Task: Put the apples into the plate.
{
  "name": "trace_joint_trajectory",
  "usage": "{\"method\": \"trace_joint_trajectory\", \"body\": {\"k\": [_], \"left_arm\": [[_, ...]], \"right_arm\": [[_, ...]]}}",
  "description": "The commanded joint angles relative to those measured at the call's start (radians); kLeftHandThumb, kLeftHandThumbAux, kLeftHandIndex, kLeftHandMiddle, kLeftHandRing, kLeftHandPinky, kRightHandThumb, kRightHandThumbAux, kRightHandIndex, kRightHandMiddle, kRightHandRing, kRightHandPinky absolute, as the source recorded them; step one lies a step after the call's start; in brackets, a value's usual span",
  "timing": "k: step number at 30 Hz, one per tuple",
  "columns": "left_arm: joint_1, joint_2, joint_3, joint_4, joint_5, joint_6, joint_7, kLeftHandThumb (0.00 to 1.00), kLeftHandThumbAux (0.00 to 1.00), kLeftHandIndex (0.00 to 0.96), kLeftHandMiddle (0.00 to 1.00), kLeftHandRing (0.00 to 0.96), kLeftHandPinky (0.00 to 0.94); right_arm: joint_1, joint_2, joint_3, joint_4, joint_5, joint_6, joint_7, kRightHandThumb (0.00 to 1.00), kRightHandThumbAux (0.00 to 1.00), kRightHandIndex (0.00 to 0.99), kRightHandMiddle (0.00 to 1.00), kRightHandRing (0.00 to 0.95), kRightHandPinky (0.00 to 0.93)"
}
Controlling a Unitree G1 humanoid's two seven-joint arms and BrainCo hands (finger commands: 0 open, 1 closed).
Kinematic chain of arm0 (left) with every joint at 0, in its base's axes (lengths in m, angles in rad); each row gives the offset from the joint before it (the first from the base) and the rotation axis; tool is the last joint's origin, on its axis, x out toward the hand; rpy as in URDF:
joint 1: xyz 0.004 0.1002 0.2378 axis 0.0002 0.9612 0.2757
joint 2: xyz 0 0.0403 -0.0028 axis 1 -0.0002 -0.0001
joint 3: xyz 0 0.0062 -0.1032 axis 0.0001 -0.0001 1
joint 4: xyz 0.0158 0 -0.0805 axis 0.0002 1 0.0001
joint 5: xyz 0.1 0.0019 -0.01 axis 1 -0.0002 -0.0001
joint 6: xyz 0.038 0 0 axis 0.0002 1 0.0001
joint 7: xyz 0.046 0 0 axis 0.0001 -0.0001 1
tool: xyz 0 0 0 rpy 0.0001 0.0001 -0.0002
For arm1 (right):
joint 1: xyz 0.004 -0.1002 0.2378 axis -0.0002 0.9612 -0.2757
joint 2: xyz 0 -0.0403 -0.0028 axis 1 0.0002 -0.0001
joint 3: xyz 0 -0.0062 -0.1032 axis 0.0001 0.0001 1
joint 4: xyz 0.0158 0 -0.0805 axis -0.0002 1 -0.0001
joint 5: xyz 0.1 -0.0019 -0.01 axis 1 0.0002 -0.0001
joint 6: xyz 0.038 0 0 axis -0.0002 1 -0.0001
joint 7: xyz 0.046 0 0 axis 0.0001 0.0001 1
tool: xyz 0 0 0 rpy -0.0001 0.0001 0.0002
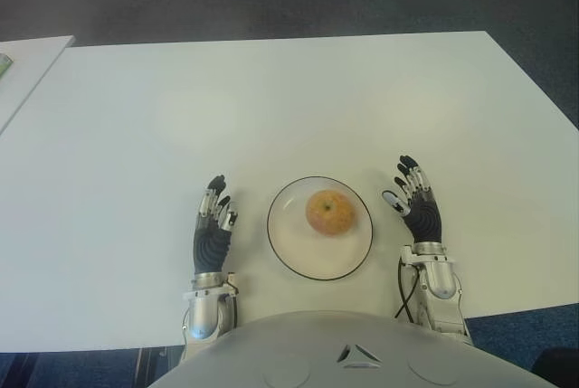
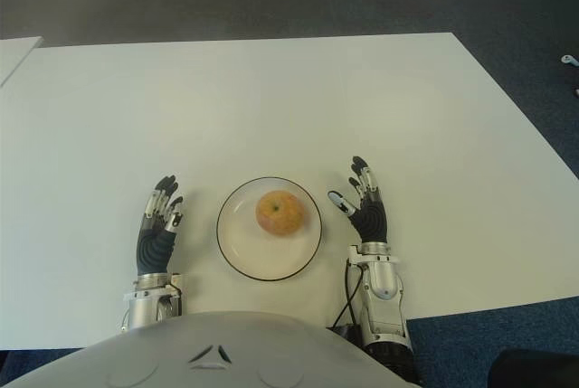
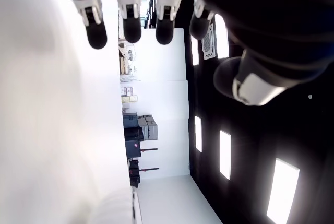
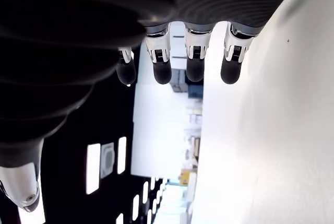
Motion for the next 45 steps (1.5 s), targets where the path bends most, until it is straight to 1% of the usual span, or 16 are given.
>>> {"method": "trace_joint_trajectory", "body": {"k": [1, 5, 12, 25, 31, 40, 45], "left_arm": [[0.022, 0.01, 0.018, 0.088, 0.031, 0.051, 0.028, 0.066, 0.489, 0.077, 0.068, 0.071, 0.107], [0.019, 0.011, 0.023, 0.101, 0.057, 0.034, 0.051, 0.059, 0.495, 0.067, 0.053, 0.053, 0.088], [0.015, 0.008, 0.03, 0.116, 0.075, 0.025, 0.075, 0.069, 0.51, 0.063, 0.041, 0.037, 0.067], [0.013, 0.01, 0.03, 0.12, 0.097, 0.024, 0.101, 0.073, 0.507, 0.059, 0.033, 0.033, 0.063], [0.016, 0.012, 0.03, 0.121, 0.097, 0.02, 0.1, 0.074, 0.507, 0.06, 0.033, 0.031, 0.058], [0.013, 0.019, 0.028, 0.135, 0.099, -0.005, 0.095, 0.075, 0.497, 0.075, 0.043, 0.033, 0.055], [0.011, 0.02, 0.027, 0.134, 0.088, 0.006, 0.084, 0.078, 0.49, 0.08, 0.048, 0.036, 0.054]], "right_arm": [[0.057, 0.002, 0.008, 0.091, -0.024, 0.058, -0.012, 0.093, 0.579, 0.0, 0.0, 0.0, 0.038], [0.056, -0.004, 0.011, 0.09, -0.026, 0.061, -0.016, 0.092, 0.586, 0.0, 0.0, 0.0, 0.036], [0.059, -0.01, 0.013, 0.086, -0.011, 0.074, -0.005, 0.098, 0.582, 0.0, 0.0, 0.0, 0.031], [0.056, -0.007, 0.012, 0.097, -0.009, 0.066, -0.009, 0.102, 0.57, 0.0, 0.001, 0.0, 0.042], [0.06, -0.006, 0.014, 0.087, -0.013, 0.076, -0.011, 0.101, 0.572, 0.0, 0.0, 0.0, 0.031], [0.059, -0.006, 0.014, 0.085, -0.005, 0.087, -0.006, 0.109, 0.57, 0.0, 0.0, 0.0, 0.047], [0.059, -0.008, 0.016, 0.084, -0.003, 0.092, 0.0, 0.109, 0.573, 0.0, 0.0, 0.0, 0.041]]}}
